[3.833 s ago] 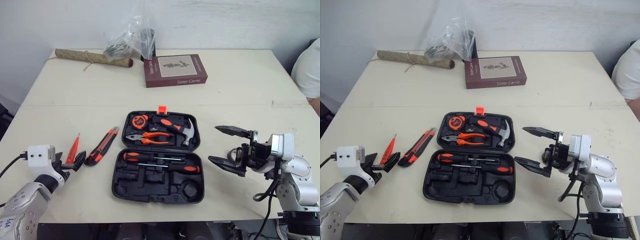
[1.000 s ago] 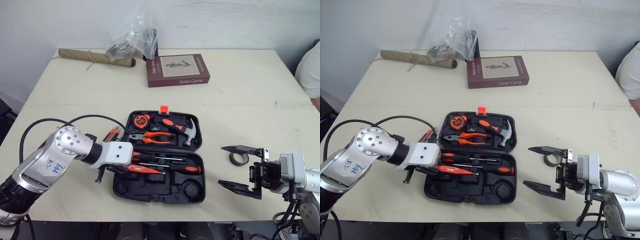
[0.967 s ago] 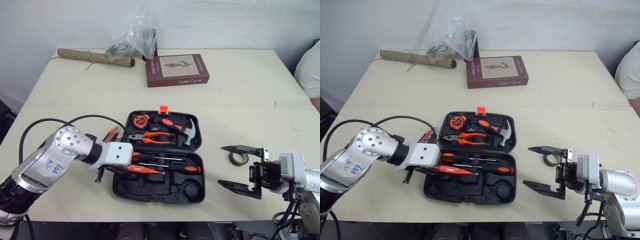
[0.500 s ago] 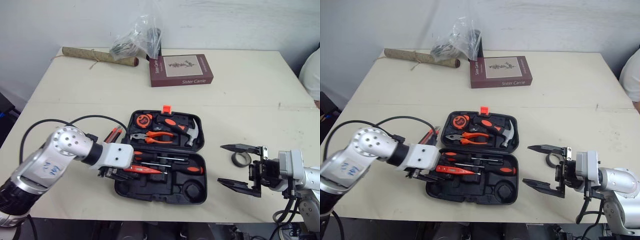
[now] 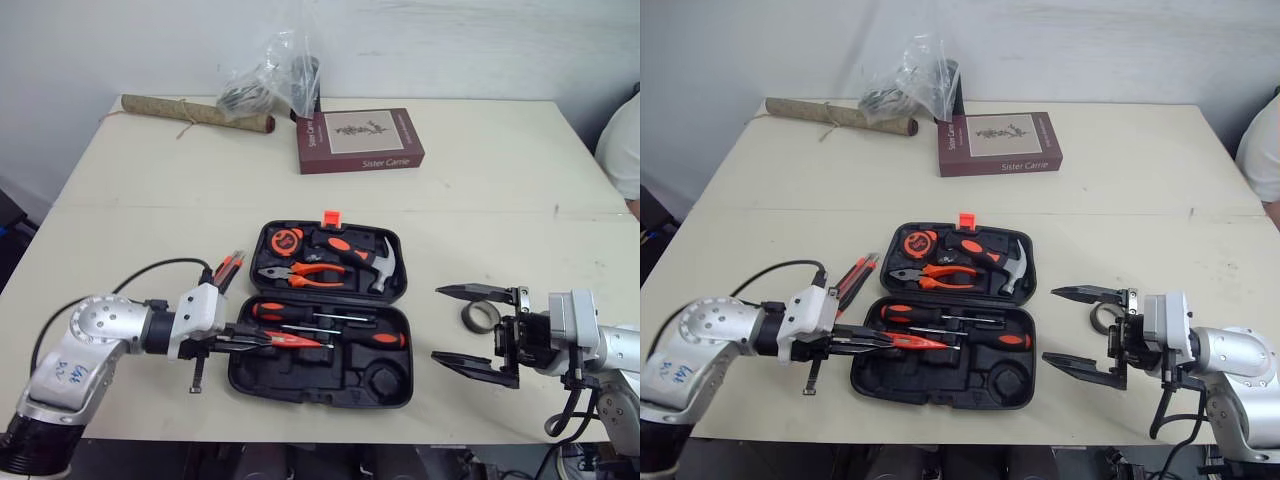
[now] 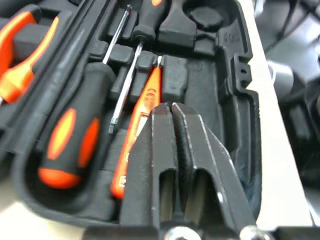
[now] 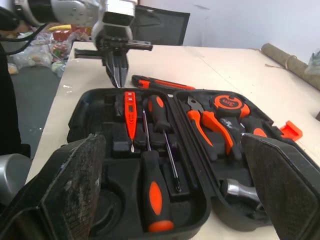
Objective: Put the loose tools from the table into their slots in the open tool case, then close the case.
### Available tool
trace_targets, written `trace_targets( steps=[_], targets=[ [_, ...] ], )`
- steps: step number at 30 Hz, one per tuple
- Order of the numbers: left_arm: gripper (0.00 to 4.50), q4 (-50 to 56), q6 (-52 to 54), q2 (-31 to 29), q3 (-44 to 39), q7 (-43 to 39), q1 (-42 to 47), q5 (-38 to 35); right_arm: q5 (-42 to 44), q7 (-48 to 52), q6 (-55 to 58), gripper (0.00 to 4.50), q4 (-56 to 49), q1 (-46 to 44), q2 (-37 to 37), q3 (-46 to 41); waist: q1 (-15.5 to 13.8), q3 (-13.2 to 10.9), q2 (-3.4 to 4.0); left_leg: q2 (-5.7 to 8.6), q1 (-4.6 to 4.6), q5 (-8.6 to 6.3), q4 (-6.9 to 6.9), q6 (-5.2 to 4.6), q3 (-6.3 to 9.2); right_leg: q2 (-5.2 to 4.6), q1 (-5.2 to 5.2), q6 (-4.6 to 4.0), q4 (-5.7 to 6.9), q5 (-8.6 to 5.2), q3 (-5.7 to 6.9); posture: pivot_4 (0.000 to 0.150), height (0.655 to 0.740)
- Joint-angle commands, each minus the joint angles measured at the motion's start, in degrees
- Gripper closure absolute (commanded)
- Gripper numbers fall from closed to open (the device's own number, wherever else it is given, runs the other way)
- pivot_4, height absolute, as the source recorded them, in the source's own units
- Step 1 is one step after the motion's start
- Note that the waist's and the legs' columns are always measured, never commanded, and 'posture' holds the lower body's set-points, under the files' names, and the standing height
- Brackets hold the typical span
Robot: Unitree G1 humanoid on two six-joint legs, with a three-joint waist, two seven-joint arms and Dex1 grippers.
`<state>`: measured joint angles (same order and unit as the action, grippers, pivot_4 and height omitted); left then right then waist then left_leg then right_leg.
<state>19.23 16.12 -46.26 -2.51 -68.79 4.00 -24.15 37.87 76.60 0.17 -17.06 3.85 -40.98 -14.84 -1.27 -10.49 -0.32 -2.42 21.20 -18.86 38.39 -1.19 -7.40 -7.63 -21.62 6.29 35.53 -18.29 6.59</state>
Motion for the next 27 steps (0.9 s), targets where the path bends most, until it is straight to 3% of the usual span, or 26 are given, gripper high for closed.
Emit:
trace_targets(
  steps=[1, 6, 13, 23, 27],
  targets=[
    [4.47, -0.5, -3.2, 2.5, 0.4, 2.8, 0.9, 1.2, -0.2, 1.1, -2.4, 0.00, 1.3, 0.6, 0.8, -0.4, -0.2, 0.0, 0.01, 0.02, 0.00, 0.00, 0.01, 0.00, 0.00, -0.03, 0.00, 0.00, -0.02, 0.00, -0.02, 0.150, 0.7400],
    [4.47, -2.5, -3.0, 6.1, 3.5, 6.3, 3.5, 3.4, -0.4, 1.7, -3.5, 0.00, 2.1, 1.4, 1.2, -0.6, 0.0, 0.0, -0.01, 0.06, 0.01, -0.01, 0.00, -0.01, 0.02, -0.05, 0.02, 0.00, 0.05, 0.00, -0.04, 0.150, 0.7400],
    [4.47, -5.0, -4.1, 5.2, 8.2, 5.6, 4.8, 7.7, -0.6, 3.1, -6.1, 0.00, 4.2, 2.6, 1.4, -1.1, 0.3, 0.0, 0.00, 0.01, -0.06, 0.00, -0.02, 0.00, -0.06, 0.03, 0.01, 0.01, 0.06, 0.00, 0.13, 0.150, 0.7400],
    [4.47, -6.4, 3.1, 3.3, 13.0, 8.5, 4.3, 11.9, -1.3, 8.4, -13.4, 0.00, 12.8, 3.3, 2.7, -1.2, 0.1, 0.1, 0.16, 0.01, -0.13, -0.01, -0.01, -0.01, -0.07, 0.00, 0.04, 0.00, 0.05, 0.00, 0.07, 0.150, 0.7400],
    [4.47, -7.2, -1.5, 2.2, 13.4, 7.1, 2.8, 12.1, -1.2, 10.5, -16.3, 0.00, 16.3, 3.4, 2.9, -1.6, 0.6, 0.3, 0.34, -0.02, -0.25, 0.00, -0.07, 0.00, -0.17, 0.01, 0.04, -0.01, 0.03, -0.01, 0.01, 0.150, 0.7400]
  ],
)
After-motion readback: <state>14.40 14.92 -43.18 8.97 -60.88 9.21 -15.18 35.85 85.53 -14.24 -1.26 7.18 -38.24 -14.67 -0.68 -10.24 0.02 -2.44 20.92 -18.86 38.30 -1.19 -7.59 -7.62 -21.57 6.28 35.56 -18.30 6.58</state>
